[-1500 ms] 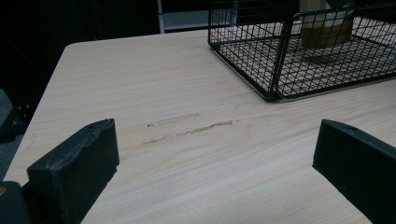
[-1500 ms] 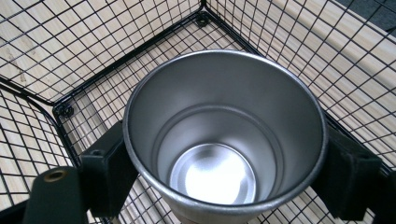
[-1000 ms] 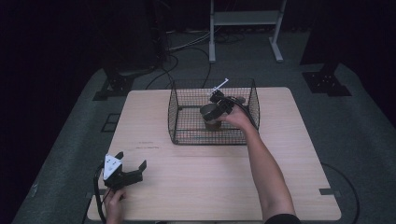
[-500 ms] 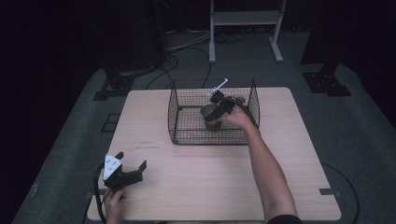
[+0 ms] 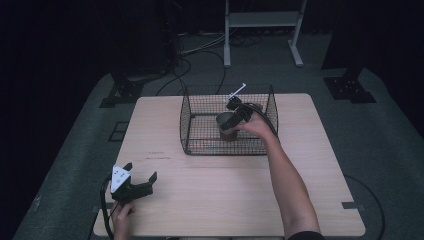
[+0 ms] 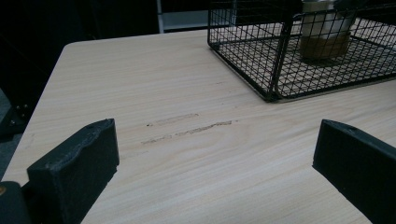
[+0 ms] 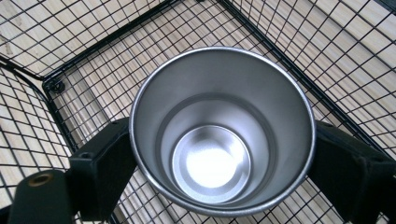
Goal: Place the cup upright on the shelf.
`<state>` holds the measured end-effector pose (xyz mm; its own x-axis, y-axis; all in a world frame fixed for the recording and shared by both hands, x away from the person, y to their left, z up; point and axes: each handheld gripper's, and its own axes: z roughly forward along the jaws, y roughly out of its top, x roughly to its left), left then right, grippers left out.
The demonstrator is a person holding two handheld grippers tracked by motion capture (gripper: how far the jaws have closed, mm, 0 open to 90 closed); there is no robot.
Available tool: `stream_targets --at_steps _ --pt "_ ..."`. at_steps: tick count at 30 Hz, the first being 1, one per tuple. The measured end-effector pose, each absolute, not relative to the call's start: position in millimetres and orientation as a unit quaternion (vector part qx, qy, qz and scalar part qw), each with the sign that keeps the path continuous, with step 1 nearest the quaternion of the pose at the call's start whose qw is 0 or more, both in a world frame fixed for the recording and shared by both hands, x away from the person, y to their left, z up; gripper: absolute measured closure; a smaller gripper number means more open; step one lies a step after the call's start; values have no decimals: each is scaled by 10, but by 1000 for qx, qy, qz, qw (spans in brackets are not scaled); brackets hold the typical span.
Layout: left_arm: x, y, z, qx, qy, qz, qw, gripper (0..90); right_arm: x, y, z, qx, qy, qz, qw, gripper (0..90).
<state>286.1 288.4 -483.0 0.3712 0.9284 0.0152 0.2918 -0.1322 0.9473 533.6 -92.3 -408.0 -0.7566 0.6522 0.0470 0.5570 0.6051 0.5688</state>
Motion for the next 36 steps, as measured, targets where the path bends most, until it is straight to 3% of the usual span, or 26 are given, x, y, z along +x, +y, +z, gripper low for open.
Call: stream_targets --at_steps 22,36 --pt "2860 2885 -4829 676 452 333 478 0 5276 -929 -4056 337 894 285 79 104" --pt "2856 2877 -4830 676 451 332 479 0 5228 -1069 -3832 348 874 325 93 105"
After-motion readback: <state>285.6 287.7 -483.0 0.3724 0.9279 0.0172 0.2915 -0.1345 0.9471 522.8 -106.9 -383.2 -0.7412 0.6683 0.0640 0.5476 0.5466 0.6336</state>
